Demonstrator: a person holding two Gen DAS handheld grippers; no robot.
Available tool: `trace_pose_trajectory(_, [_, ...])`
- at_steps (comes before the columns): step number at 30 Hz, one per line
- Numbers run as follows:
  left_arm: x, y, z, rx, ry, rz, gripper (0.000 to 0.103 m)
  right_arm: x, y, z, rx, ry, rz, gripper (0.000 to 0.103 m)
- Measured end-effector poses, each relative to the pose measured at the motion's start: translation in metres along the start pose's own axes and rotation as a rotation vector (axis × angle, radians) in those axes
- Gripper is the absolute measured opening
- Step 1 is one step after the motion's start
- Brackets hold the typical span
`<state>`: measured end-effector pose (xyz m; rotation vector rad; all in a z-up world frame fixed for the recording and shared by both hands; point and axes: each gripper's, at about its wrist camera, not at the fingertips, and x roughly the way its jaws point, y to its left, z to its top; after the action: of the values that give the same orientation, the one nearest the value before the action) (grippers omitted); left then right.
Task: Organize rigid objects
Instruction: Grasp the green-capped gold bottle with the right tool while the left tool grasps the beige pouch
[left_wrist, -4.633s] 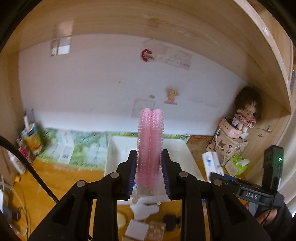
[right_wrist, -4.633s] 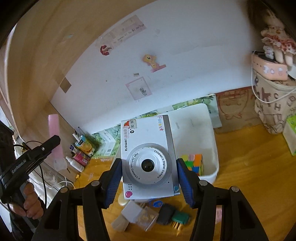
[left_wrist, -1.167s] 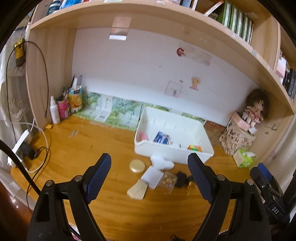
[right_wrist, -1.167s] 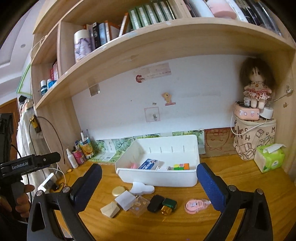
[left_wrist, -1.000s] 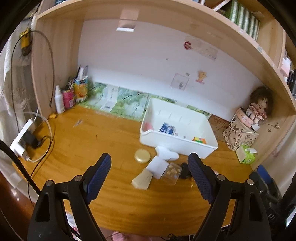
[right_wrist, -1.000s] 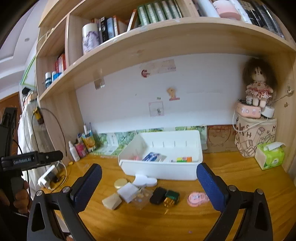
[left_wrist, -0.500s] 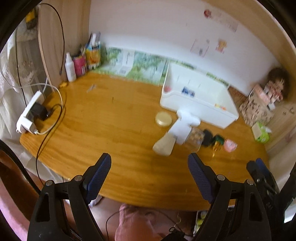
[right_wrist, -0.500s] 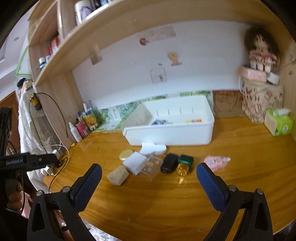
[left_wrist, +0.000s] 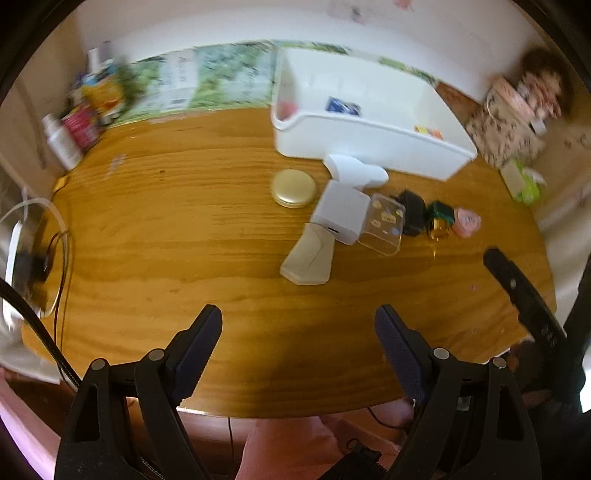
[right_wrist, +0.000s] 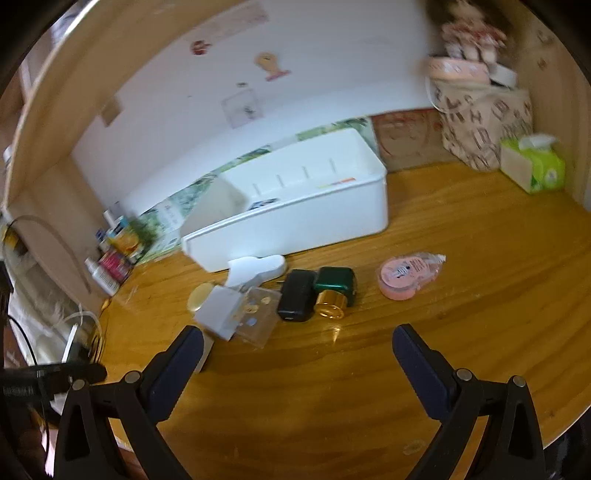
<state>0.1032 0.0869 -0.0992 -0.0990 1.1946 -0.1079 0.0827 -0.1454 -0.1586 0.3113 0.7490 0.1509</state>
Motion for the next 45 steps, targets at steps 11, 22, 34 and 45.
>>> trace_pose_trajectory(11, [0.048, -0.019, 0.036, 0.185, 0.177, -0.019, 0.087, 0.047, -0.014, 0.013, 0.192, 0.020, -0.048, 0.102])
trace_pose_trajectory(22, [0.096, -0.030, 0.050, 0.296, 0.306, 0.043, 0.087, 0.078, -0.024, 0.020, 0.287, 0.016, -0.093, 0.087])
trace_pose_trajectory(34, [0.115, -0.036, 0.063, 0.324, 0.342, 0.051, 0.081, 0.097, -0.023, 0.023, 0.281, 0.040, -0.100, 0.068])
trace_pose_trajectory(45, [0.123, -0.036, 0.078, 0.276, 0.388, 0.033, 0.049, 0.104, -0.025, 0.029, 0.249, 0.058, -0.115, 0.048])
